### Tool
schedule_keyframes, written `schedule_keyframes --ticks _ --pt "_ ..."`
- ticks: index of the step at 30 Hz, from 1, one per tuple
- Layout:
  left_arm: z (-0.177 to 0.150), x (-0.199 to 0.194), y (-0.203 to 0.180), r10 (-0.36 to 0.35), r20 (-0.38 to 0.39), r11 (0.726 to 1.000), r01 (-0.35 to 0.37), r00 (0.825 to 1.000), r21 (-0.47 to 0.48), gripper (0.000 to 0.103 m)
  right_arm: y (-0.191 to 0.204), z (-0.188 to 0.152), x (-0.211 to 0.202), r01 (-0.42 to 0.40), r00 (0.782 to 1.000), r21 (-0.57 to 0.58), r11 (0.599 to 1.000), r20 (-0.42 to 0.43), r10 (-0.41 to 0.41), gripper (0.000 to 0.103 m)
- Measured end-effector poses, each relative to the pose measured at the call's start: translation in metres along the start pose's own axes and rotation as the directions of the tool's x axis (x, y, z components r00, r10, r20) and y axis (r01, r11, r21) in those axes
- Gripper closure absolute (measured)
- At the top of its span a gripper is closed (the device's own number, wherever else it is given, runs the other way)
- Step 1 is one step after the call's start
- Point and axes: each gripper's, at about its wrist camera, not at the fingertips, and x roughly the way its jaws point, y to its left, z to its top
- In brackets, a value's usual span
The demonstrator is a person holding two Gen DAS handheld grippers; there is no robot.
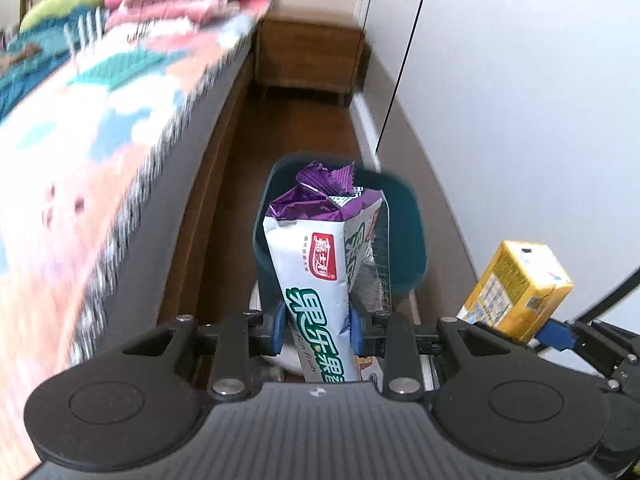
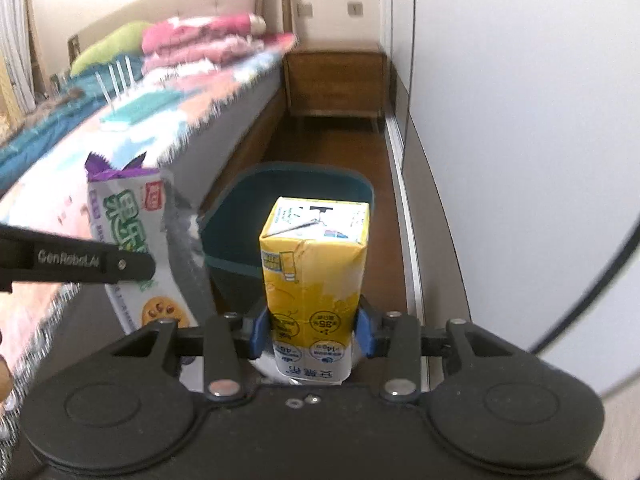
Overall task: Collect trash
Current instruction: 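Lift both items and release them into the green wastebasket with both tools, then withdraw both open tools from the wastebasket toward the trash at its base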
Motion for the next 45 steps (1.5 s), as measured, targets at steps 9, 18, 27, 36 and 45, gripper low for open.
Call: schedule_keyframes --ticks 9,18,27,36,45 --pt "0.076 0.021 -0.009 0.022 0.106 0.998 -0.027 0.994 0.049 0.073 -0.001 0.051 0.037 0.012 0.999 -0.018 1.0 0.035 -0.012 0.061" --pt "0.095 0.101 -0.003 0.059 0.042 0.997 -0.061 0.997 0.039 0.073 -0.007 0.061 0.108 0.019 0.999 -0.018 1.0 -0.032 -0.019 0.061" --pt "0.074 0.181 -0.005 0.098 -0.06 0.991 -0.092 0.993 0.093 0.072 -0.002 0.045 0.157 0.004 0.994 -0.074 0.997 -0.112 -0.012 0.061" --pt "0.053 0.233 -0.007 0.128 -0.162 0.985 -0.106 0.979 0.137 0.069 -0.002 0.034 0.181 -0.018 0.983 -0.088 0.996 -0.182 0.001 0.06" --pt "0.036 0.238 -0.011 0.124 -0.206 0.982 -0.091 0.971 0.163 0.038 -0.004 0.031 0.182 -0.014 0.981 -0.083 0.996 -0.195 -0.002 0.048"
